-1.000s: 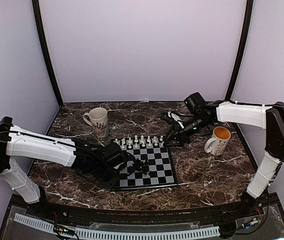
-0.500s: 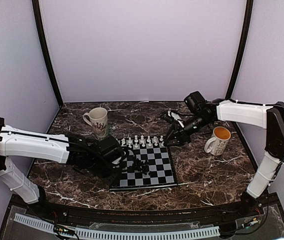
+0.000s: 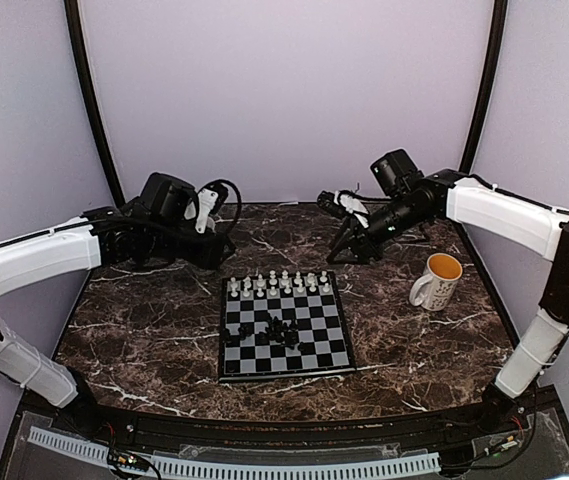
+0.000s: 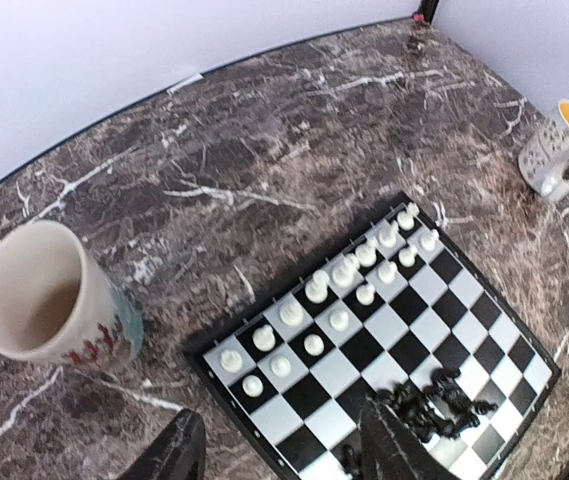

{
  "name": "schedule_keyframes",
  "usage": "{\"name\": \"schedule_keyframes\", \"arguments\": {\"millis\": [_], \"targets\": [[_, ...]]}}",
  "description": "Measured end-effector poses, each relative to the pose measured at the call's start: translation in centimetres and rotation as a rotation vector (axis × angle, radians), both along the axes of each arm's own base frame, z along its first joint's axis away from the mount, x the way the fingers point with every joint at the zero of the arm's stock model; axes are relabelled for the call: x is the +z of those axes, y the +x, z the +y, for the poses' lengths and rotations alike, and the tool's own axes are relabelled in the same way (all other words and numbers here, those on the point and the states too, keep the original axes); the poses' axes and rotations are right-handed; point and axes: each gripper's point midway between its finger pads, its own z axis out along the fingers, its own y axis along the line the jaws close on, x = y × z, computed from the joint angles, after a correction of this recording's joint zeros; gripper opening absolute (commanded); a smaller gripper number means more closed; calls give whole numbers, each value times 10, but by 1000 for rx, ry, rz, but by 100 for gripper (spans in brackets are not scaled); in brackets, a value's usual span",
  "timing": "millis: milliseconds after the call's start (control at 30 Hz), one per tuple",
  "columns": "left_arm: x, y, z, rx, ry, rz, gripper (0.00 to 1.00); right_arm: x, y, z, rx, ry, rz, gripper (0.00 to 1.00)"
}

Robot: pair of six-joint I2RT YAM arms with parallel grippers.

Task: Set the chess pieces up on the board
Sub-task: Pick up the bishop from the chessboard.

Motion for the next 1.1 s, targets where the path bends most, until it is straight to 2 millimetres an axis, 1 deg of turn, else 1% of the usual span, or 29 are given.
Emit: {"name": "schedule_keyframes", "arguments": {"millis": [67, 133, 200, 267, 333, 433, 567, 600, 700, 900, 1100], "targets": [[7, 23, 4, 17, -35, -27, 55, 1, -2, 4, -5, -22, -12, 42], [14, 44, 1, 13, -73, -56, 55, 3, -4, 9, -6, -37, -29, 42], [17, 59, -4, 3, -95, -73, 55, 3, -5, 12, -8, -50, -41, 42], [18, 70, -6, 0, -113, -81, 55, 1, -4, 16, -13, -65, -48, 42], [19, 77, -4, 0, -141, -81, 55, -4, -2, 20, -13, -86, -53, 42], [18, 87, 10, 19, -197, -81, 55, -14, 3, 23, -20, -126, -51, 42], [6, 90, 36, 62, -201, -68, 55, -32, 1, 32, -2, -178, -46, 42], [6, 89, 38, 64, -199, -69, 55, -37, -1, 35, 6, -193, -44, 42], [12, 85, 38, 54, -201, -85, 55, -51, -6, 43, 29, -230, -38, 42], [32, 81, 38, 39, -222, -135, 55, -81, -19, 62, 86, -295, -24, 42], [37, 80, 38, 35, -224, -152, 55, -111, -36, 72, 141, -369, -5, 42]]}}
